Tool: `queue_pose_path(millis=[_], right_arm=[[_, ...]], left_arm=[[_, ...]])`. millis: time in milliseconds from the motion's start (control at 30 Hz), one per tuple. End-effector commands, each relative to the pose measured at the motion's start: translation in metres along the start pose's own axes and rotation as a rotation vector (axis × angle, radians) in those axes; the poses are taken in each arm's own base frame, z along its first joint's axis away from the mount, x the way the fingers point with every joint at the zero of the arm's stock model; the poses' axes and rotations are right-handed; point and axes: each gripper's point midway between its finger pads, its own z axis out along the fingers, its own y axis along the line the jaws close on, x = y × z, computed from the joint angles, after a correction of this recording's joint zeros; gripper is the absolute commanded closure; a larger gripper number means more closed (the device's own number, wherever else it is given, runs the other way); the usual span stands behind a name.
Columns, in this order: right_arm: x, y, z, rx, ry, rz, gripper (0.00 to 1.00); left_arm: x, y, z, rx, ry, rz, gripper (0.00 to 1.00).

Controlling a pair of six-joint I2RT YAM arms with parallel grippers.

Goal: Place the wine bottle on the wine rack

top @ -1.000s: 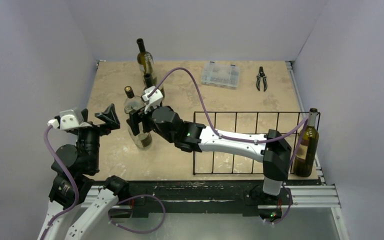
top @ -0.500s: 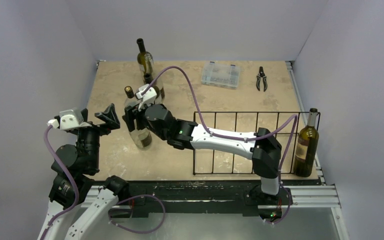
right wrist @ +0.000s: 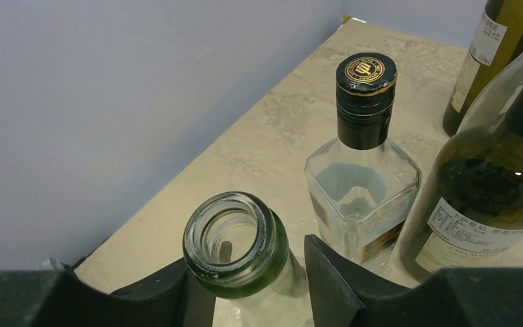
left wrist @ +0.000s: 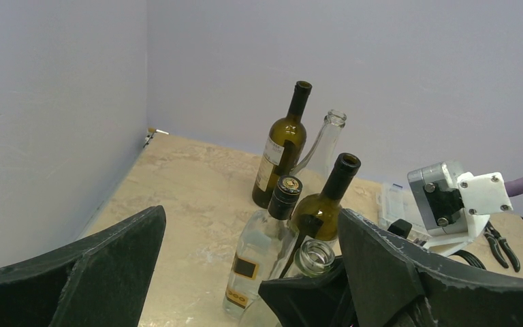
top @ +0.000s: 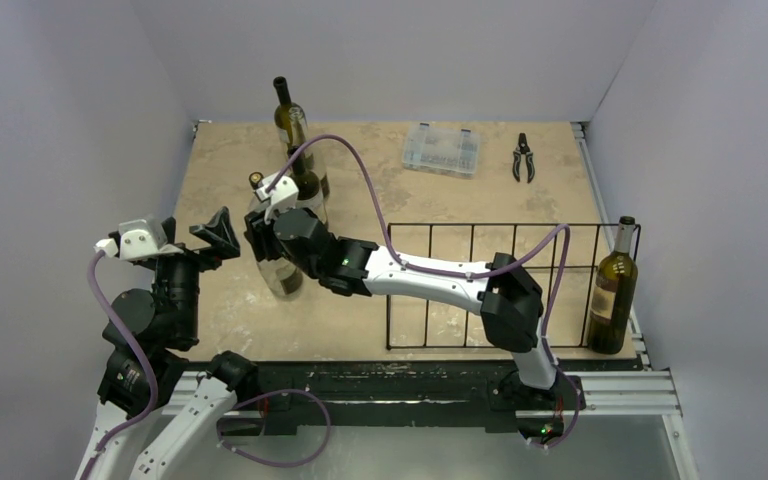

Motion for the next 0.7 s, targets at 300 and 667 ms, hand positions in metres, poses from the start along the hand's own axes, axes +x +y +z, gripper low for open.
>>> queue_pose_path(millis=[300, 667], right_arm=[[-0.041, 0.031, -0.011, -0.109, -0.057, 0.042, 0.78], [-0.085, 0.043, -0.044, -0.191, -0.126, 0.132, 1.0]], left_arm=[[-0.01, 0.0, 0.0, 0.0, -0.033, -0.012, 0.02], [-0.011, 0.005, -0.001, -0.019, -0.052, -0.009, 0.03]])
